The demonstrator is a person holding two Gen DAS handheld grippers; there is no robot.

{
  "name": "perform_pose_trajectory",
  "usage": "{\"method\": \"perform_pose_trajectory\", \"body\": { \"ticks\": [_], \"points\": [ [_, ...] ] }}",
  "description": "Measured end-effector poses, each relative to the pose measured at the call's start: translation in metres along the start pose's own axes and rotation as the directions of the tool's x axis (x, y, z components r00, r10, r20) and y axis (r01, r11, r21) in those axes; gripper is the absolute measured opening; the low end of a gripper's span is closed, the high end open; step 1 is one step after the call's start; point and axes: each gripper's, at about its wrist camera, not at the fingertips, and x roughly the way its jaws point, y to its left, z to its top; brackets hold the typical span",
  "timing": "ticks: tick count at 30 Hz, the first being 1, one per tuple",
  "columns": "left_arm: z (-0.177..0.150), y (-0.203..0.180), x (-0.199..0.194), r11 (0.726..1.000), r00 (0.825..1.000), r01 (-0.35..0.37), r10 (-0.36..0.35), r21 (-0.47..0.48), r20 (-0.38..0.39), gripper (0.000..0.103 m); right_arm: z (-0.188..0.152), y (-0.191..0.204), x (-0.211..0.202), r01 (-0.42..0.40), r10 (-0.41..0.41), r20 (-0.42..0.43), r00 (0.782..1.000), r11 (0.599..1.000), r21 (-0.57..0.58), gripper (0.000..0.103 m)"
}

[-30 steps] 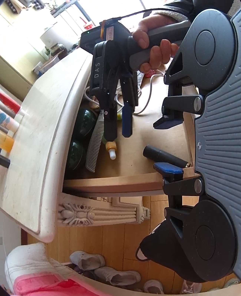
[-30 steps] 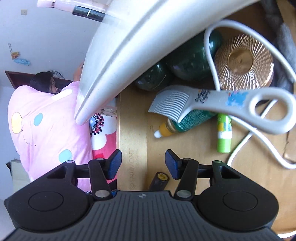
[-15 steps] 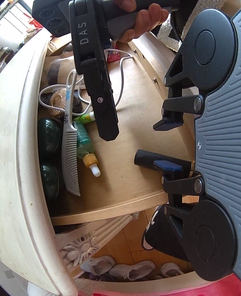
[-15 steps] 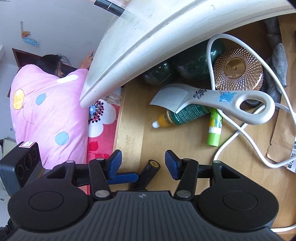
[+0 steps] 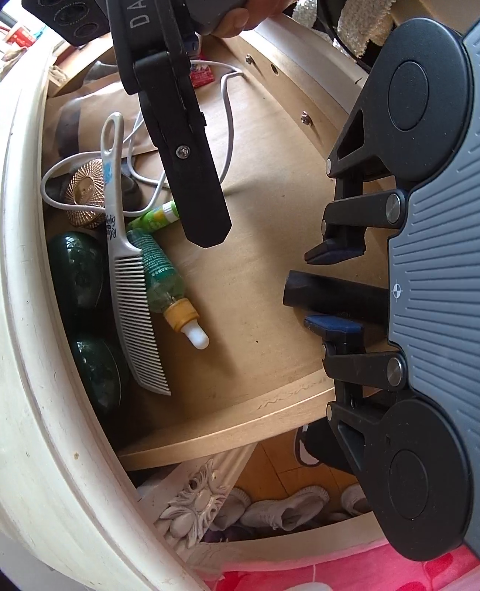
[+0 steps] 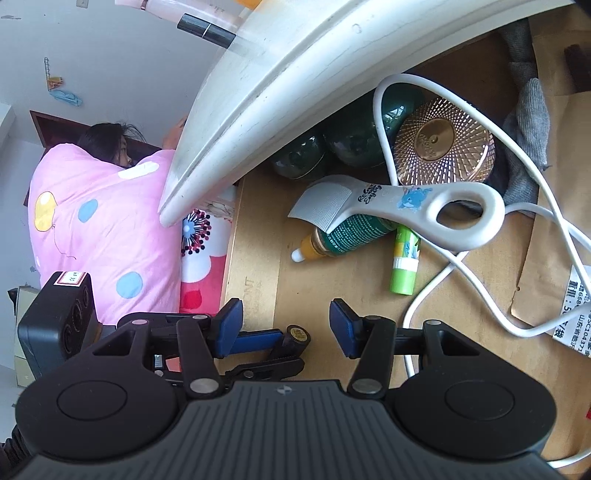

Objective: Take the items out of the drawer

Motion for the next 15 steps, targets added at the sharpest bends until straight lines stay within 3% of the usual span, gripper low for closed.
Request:
{"method": "perform_pose_trajectory", "body": {
  "ticks": [9,15],
  "points": [
    [0.009,-0.011,0.006,0.999,1.000,-0.002,0.001,0.051,0.024,0.025,-0.002,-0.009,-0.017,-0.017,0.016,0.052,0.999,1.000,0.011,0.055],
    [0.028,-0.022,0.011,0.998,0.996,0.041,-0.045,0.052,0.080,0.025,-0.001,-0.016,-0.026,-0.029,0.025,0.089,0.996,0.999,0.041,0.055]
  ]
}}
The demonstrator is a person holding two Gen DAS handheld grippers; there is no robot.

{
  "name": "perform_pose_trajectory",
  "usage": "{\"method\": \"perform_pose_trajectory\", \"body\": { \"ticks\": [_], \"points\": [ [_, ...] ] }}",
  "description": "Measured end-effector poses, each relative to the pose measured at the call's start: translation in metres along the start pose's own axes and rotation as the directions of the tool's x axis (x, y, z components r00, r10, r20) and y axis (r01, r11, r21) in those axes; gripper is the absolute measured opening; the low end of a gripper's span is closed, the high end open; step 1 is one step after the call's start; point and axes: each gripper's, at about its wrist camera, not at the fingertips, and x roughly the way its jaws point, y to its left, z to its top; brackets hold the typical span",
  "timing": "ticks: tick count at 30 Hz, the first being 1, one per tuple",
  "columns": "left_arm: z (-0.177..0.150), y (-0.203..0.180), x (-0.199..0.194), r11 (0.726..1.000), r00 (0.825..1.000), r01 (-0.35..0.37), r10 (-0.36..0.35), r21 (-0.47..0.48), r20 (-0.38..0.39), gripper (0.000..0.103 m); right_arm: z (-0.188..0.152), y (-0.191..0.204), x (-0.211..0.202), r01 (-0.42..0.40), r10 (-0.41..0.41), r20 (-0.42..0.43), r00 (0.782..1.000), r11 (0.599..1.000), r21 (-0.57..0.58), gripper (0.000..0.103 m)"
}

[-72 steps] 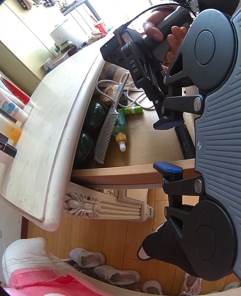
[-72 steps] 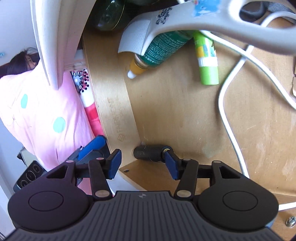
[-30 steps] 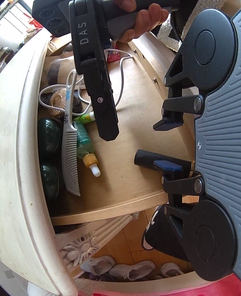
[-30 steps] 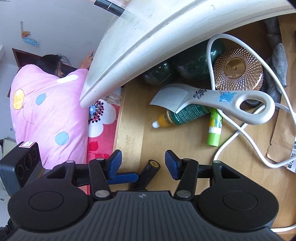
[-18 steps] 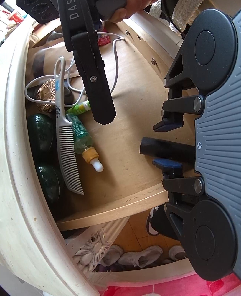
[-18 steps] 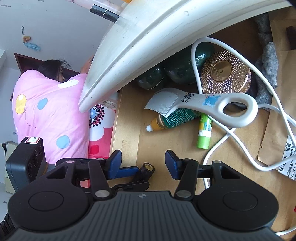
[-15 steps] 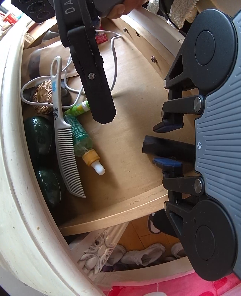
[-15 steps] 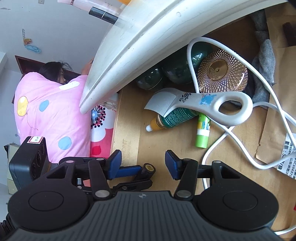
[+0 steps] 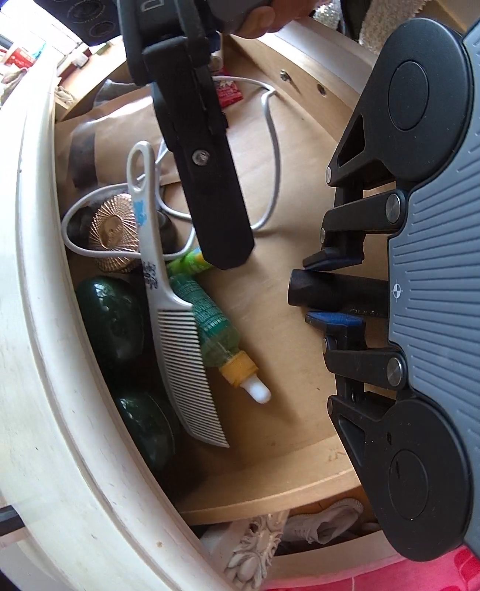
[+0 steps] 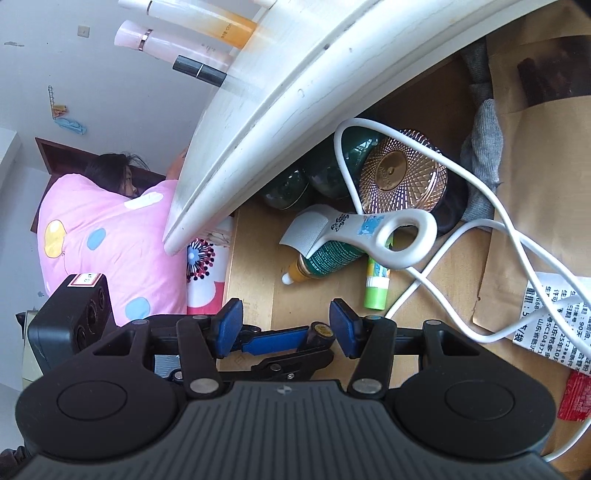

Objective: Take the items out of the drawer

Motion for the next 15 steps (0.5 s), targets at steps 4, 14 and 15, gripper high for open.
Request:
{"method": "perform_pose_trajectory", "body": {
  "ticks": [4,14,15],
  "points": [
    [0.002,-0.007,0.001,0.999,0.999,0.024,-0.025,0.023,0.030,0.030,0.000,0.000,0.000,-0.002,0.002,0.009,1.000,1.000,0.004,0.055],
    [-0.025,0.001,-0.025,1.000,0.998,-0.002,0.001,0.026,0.055,0.038,0.000,0.000,0.003,0.003,-0.004,0.011,1.000,1.000,0.010,0.056],
    [-0.027,0.001,-0.024,0.999,0.999,0.001,-0.003,0.033,0.054,0.038,-0.001,0.000,0.003,0.006,-0.007,0.008,1.000,1.000,0.013,0.056]
  ]
}}
